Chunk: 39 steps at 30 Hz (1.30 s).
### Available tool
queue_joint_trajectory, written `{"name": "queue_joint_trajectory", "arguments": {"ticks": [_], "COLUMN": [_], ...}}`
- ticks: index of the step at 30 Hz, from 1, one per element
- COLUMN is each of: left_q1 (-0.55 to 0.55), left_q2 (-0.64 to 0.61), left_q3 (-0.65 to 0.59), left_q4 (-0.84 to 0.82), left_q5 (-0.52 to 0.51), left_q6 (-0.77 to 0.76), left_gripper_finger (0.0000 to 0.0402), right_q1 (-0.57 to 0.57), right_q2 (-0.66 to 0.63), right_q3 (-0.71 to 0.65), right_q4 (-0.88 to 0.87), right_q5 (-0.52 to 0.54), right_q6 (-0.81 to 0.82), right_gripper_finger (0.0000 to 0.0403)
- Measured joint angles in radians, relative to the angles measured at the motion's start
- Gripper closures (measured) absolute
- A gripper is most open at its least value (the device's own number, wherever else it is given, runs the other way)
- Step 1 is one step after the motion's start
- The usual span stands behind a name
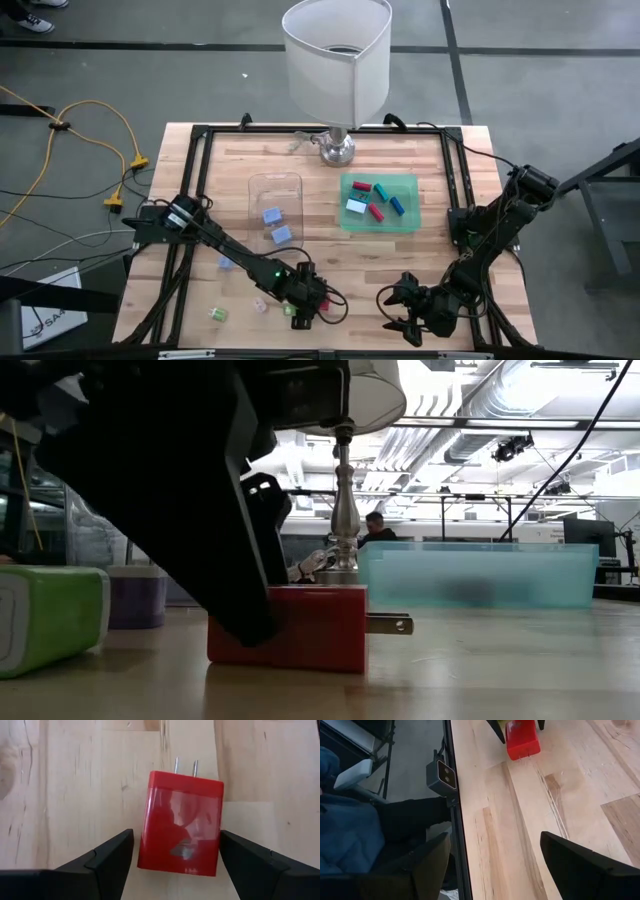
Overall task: Pick & Place Office items
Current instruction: Put the red charger adapter into the transparent bin
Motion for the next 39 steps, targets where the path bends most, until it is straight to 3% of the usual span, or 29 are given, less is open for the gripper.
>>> {"name": "queue_joint_trajectory", "arguments": {"ticks": [14,27,39], "left_q1": [0.0,0.0,0.0], "left_q2": [0.0,0.0,0.0], "left_q3": [0.0,0.0,0.0], "left_q4": [0.003,0.003,0.003], "left_q5": [-0.004,-0.003,-0.003], "left_q6": [-0.007,-0.006,-0.006], "left_gripper_finger": [0.0121,0.0185,0.0192], "right_q1": [0.0,0.0,0.0], "right_q2": [0.0,0.0,0.0], "right_q3": [0.0,0.0,0.0], "right_q4": [0.0,0.0,0.0], "right_q5": [0.0,0.0,0.0], "right_q6": [0.0,0.0,0.0], "right_gripper_finger": [0.0105,0.0105,0.0105]}}
